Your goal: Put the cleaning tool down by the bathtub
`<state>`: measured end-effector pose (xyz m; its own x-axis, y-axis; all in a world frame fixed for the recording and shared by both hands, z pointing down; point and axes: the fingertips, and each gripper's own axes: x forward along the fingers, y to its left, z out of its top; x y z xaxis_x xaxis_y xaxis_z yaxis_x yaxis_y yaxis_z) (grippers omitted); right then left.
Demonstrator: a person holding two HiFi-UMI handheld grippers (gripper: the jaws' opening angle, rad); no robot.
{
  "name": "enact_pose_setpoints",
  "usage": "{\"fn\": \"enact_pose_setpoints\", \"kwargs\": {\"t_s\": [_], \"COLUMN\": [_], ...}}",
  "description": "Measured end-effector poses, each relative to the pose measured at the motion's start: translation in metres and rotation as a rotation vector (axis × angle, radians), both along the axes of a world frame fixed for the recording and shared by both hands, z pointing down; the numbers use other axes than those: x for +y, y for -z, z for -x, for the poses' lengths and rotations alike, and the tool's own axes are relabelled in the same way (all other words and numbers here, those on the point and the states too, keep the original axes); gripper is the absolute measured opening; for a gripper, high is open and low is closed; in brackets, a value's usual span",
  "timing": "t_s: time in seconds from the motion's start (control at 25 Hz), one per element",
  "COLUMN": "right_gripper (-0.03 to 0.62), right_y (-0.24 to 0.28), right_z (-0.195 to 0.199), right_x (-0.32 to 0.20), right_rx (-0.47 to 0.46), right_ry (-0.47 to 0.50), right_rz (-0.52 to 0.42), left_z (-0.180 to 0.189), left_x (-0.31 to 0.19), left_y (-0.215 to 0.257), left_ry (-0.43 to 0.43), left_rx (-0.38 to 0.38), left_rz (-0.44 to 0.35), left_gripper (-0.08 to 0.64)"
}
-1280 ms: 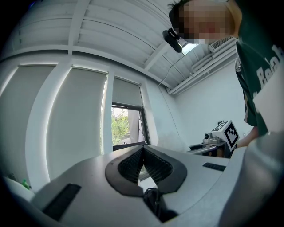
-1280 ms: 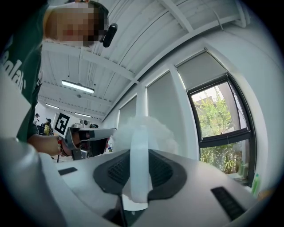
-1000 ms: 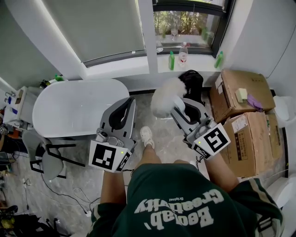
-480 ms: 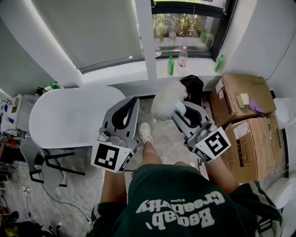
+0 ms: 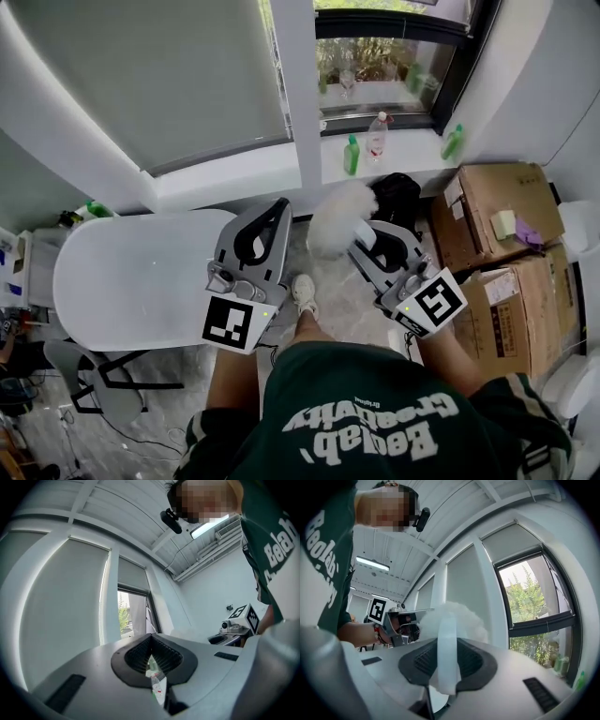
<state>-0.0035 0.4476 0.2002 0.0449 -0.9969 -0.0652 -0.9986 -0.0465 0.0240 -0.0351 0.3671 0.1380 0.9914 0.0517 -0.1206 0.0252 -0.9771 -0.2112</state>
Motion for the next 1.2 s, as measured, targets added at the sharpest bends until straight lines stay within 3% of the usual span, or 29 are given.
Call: {"fn": "enact_pose_setpoints", "kwargs": {"t_s": [0.64,1.2], "right_gripper": [0.095,0.095], "right_y": [0.002,-0.005], "right_z": [-0.102,-0.130], "right_x": [-0.165,-0.245], "right_rx": [-0.040,-0.054], "right_ry": [-0.033,-0.042], "right_rz": [0.030,0.067], "left_z": [-0.115,-0.153], "left_x": [-0.158,-0.232], "left_y": [-0.006,-0.025], "left_ry": [-0.061,-0.072], "left_rx": [-0.041,-0.071], "left_rz": [-0.004,0.020], "left_gripper": [0.000,0.000]}}
